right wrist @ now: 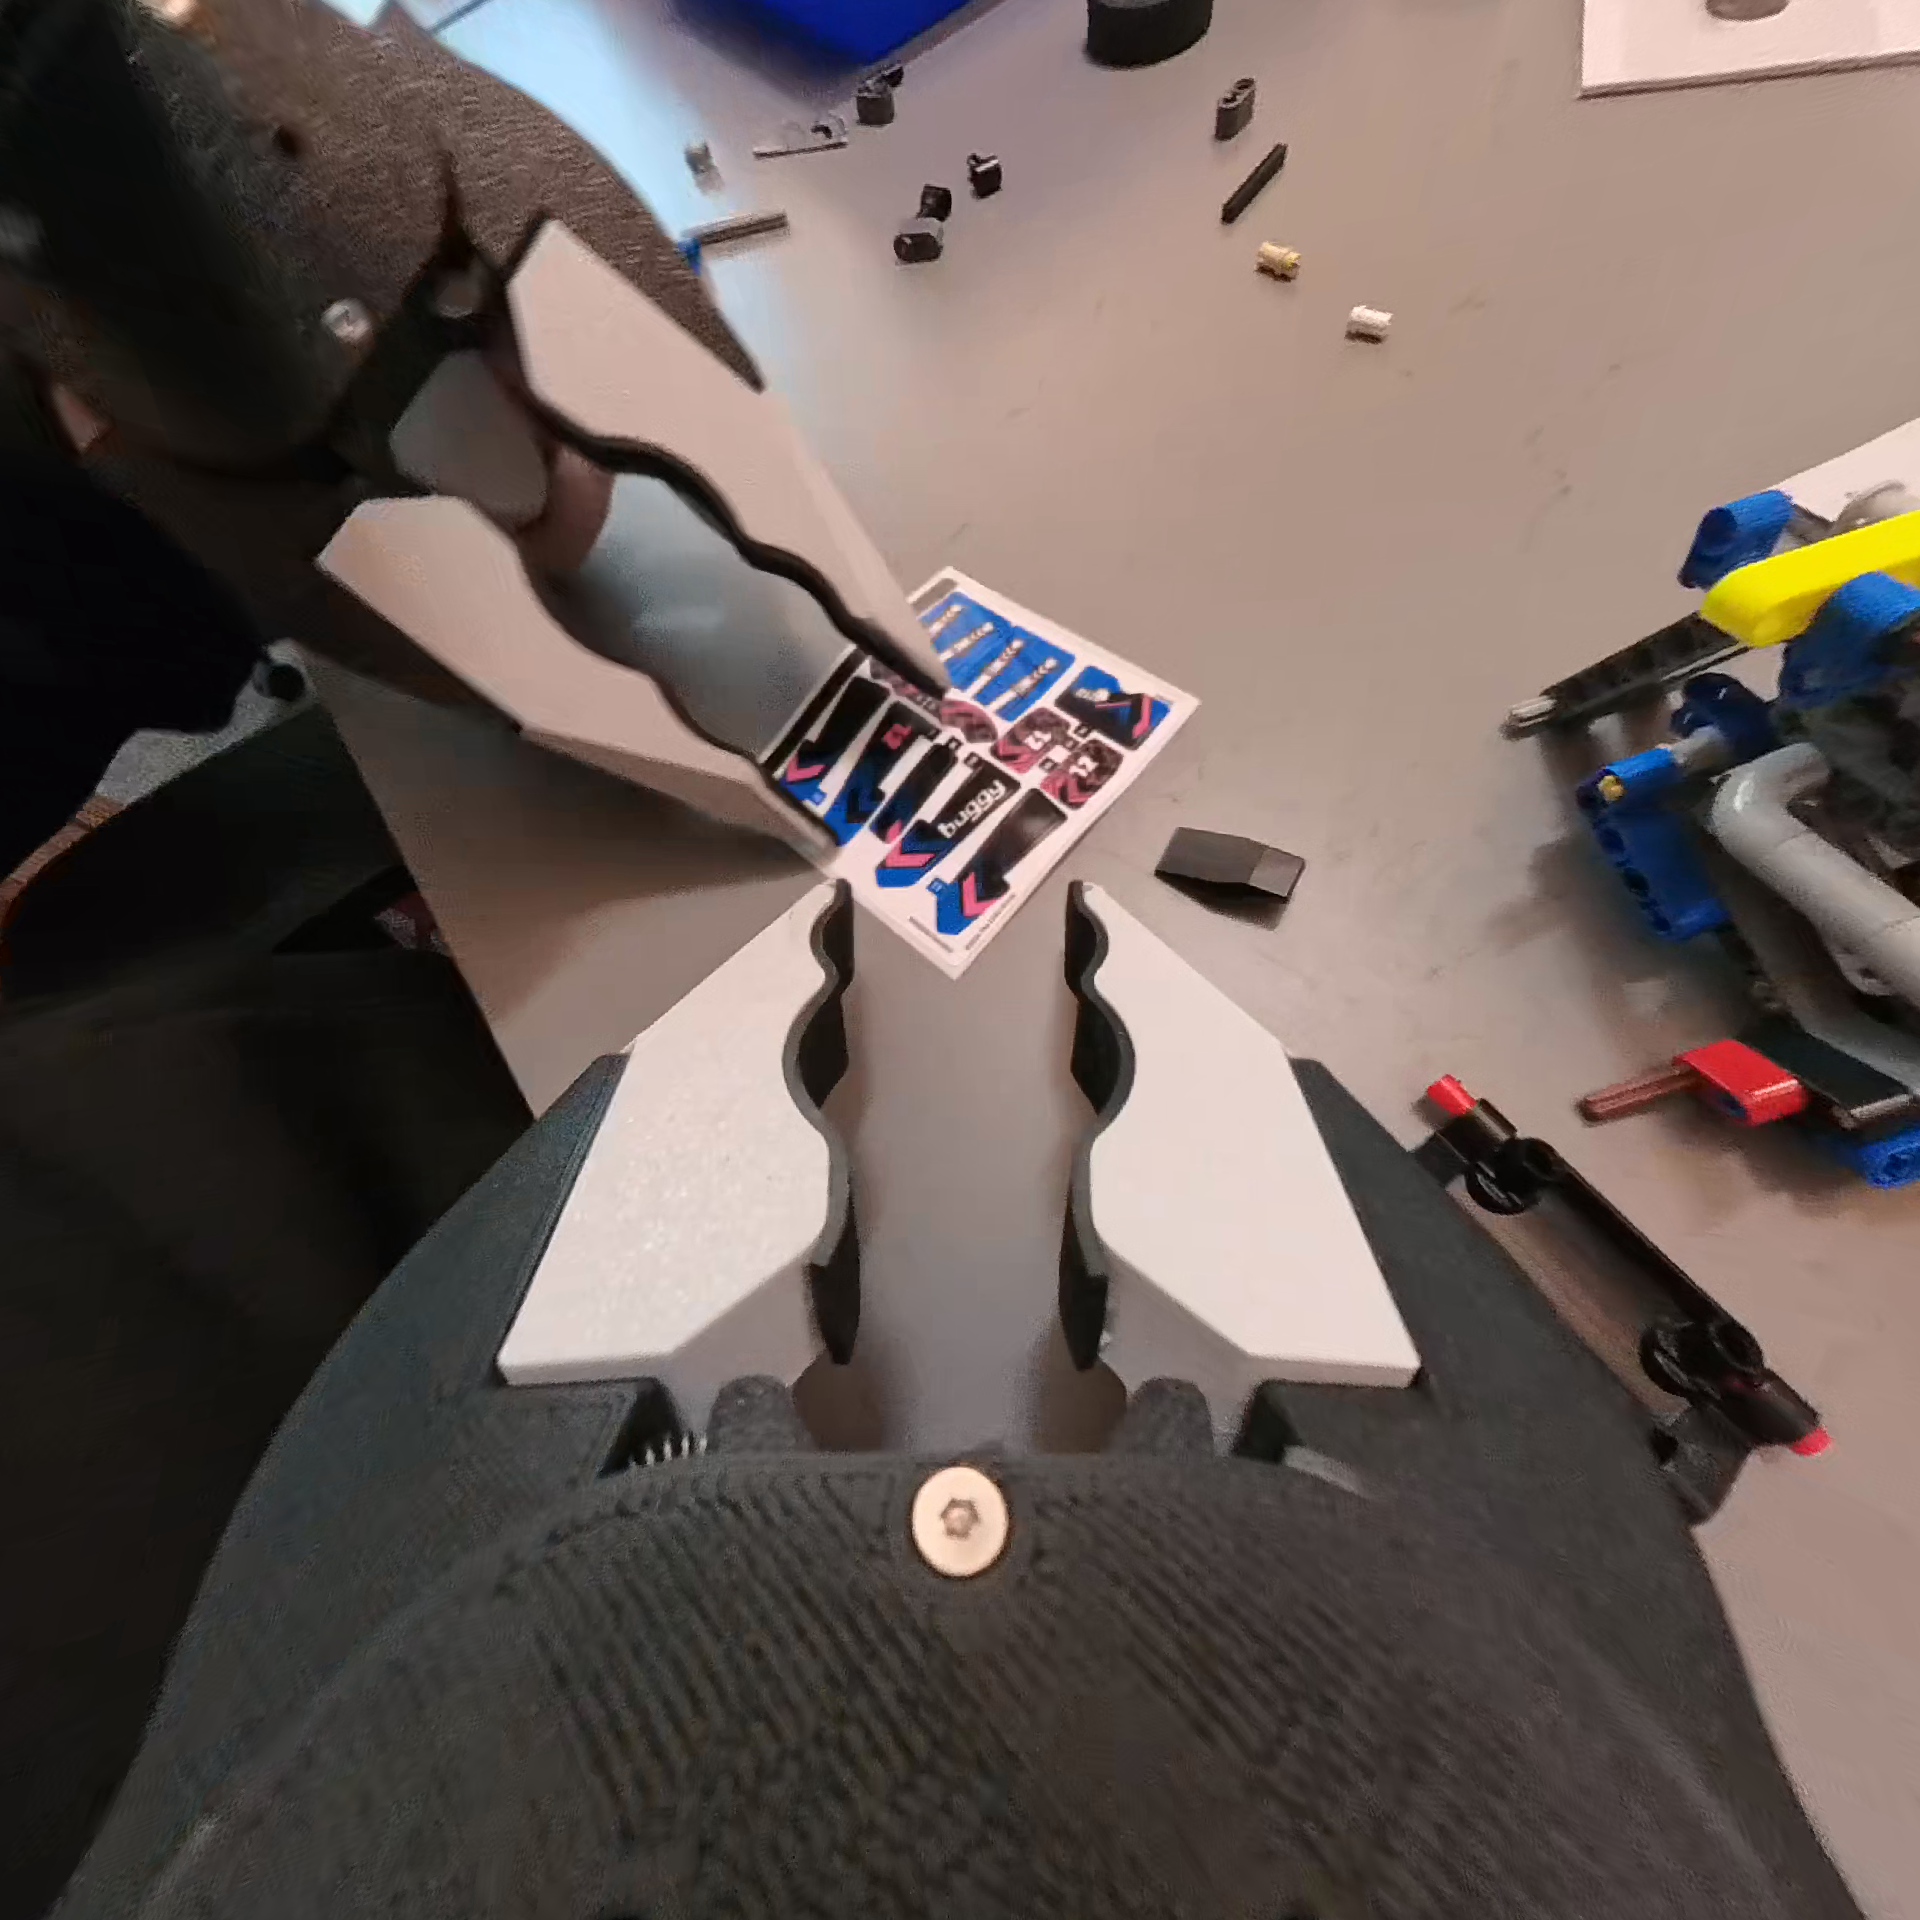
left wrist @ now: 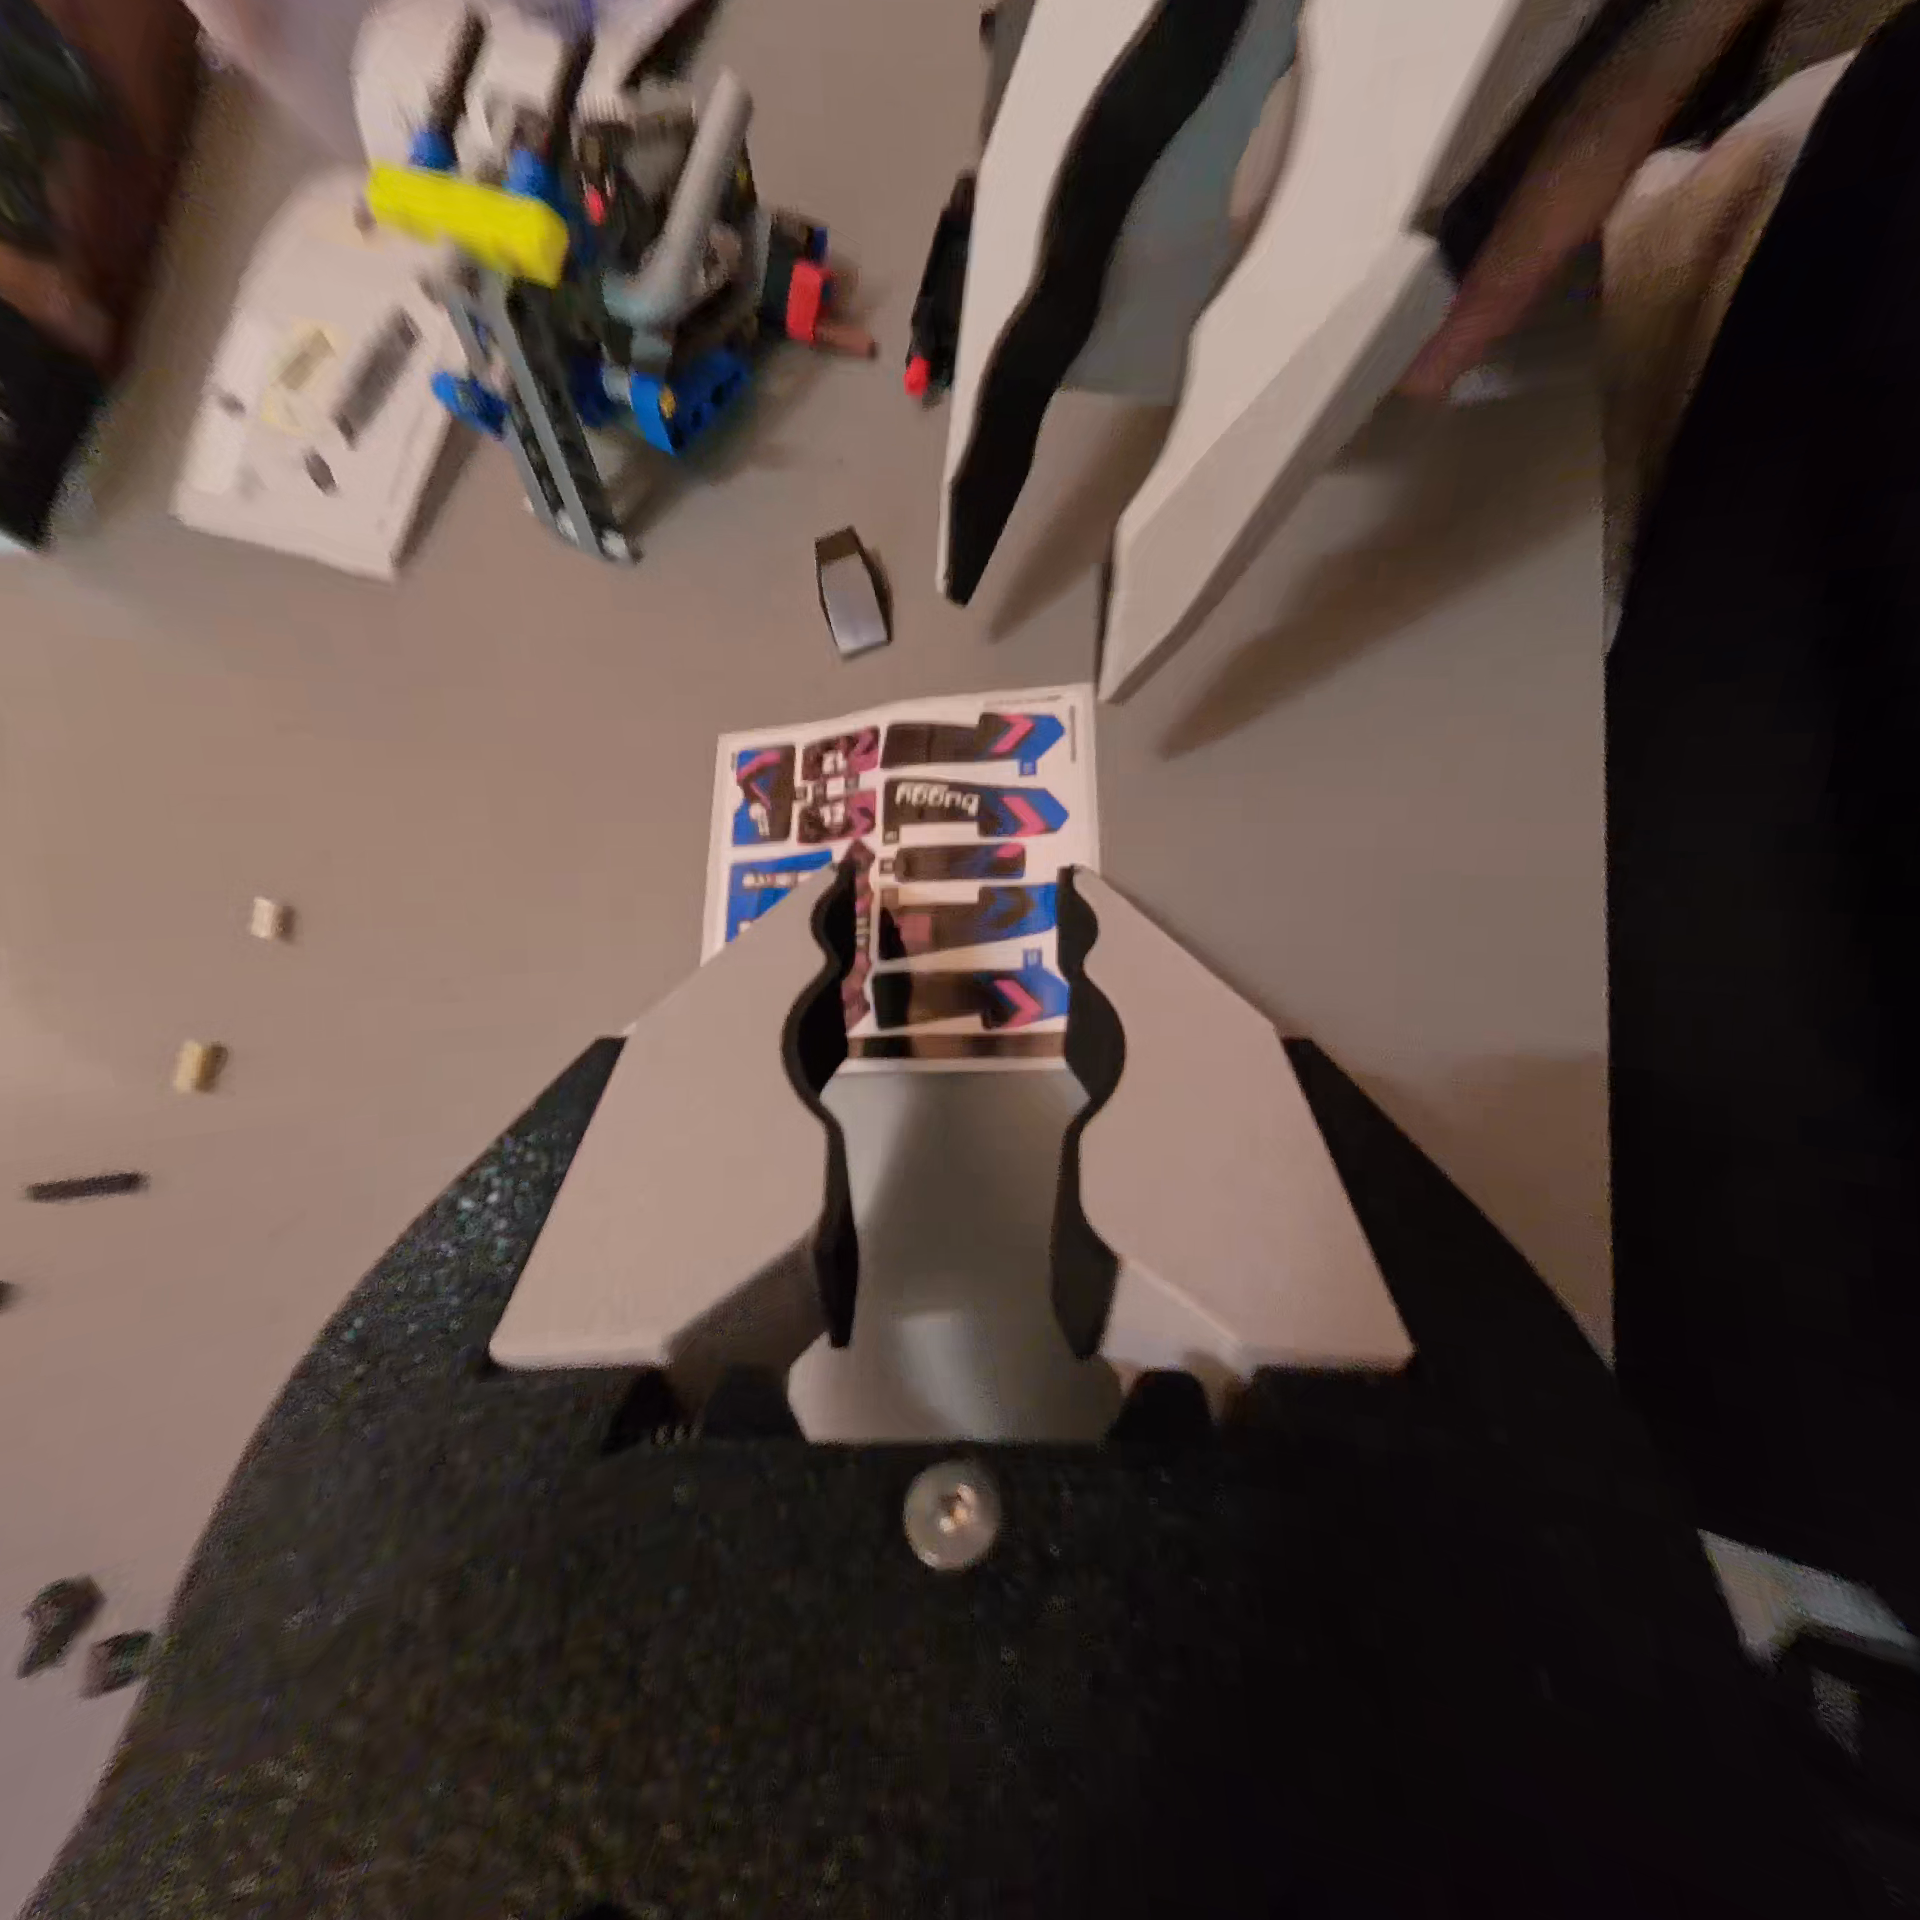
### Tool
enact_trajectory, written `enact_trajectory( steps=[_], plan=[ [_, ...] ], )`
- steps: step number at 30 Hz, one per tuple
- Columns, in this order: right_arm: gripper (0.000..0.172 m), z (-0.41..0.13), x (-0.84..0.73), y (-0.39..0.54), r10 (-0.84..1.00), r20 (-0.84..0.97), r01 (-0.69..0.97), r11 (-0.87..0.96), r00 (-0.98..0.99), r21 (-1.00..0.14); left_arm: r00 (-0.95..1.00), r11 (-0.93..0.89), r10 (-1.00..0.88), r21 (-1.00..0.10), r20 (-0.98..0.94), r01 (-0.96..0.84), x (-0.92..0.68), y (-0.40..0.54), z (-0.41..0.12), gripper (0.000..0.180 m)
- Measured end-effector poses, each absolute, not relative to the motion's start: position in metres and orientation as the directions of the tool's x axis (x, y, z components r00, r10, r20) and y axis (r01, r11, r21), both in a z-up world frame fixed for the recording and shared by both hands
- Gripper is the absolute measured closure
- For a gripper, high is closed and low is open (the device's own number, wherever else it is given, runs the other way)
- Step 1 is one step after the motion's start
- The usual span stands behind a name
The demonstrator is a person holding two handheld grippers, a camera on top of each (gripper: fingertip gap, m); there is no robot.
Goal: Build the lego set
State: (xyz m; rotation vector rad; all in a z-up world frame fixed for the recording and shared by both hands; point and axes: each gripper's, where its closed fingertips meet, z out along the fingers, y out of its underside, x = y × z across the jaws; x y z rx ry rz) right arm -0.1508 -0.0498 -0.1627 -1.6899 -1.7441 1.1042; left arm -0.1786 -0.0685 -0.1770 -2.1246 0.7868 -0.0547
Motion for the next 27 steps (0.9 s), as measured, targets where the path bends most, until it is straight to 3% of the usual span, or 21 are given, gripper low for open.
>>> enact_trajectory(
  steps=[3,5,10,14,17,20,23,27],
  plan=[
    [0.129,-0.167,-0.153,-0.05,0.961,-0.243,0.611,-0.115,-0.13,-0.783,0.756,-0.264,-0.508,-0.76,-0.414,-0.593,-0.174,-0.069,-0.159,0.147],
    [0.129,-0.169,-0.155,-0.048,0.962,-0.244,0.623,-0.118,-0.12,-0.774,0.771,-0.242,-0.466,-0.776,-0.433,-0.582,-0.177,-0.069,-0.151,0.147],
    [0.132,-0.168,-0.153,-0.05,0.975,-0.186,0.623,-0.069,-0.125,-0.779,0.85,-0.418,-0.496,-0.808,-0.18,-0.415,-0.188,-0.051,-0.148,0.114],
    [0.132,-0.169,-0.149,-0.049,0.98,-0.16,0.632,-0.051,-0.116,-0.773,0.832,-0.614,-0.554,-0.657,-0.035,-0.437,-0.194,-0.052,-0.184,0.102],
    [0.132,-0.169,-0.147,-0.046,0.982,-0.158,0.635,-0.057,-0.102,-0.771,0.837,-0.621,-0.546,-0.673,0.004,-0.402,-0.189,-0.051,-0.185,0.118],
    [0.134,-0.174,-0.148,-0.042,0.981,-0.17,0.641,-0.073,-0.091,-0.764,0.801,-0.567,-0.598,-0.702,-0.008,-0.431,-0.175,-0.061,-0.184,0.151],
    [0.134,-0.176,-0.15,-0.046,0.971,-0.208,0.646,-0.085,-0.116,-0.759,0.792,-0.466,-0.594,-0.743,-0.141,-0.481,-0.17,-0.065,-0.181,0.151],
    [0.142,-0.167,-0.155,-0.062,0.935,-0.27,0.624,-0.07,-0.232,-0.779,0.739,-0.334,-0.57,-0.72,-0.36,-0.608,-0.168,-0.07,-0.174,0.147]
  ],
)
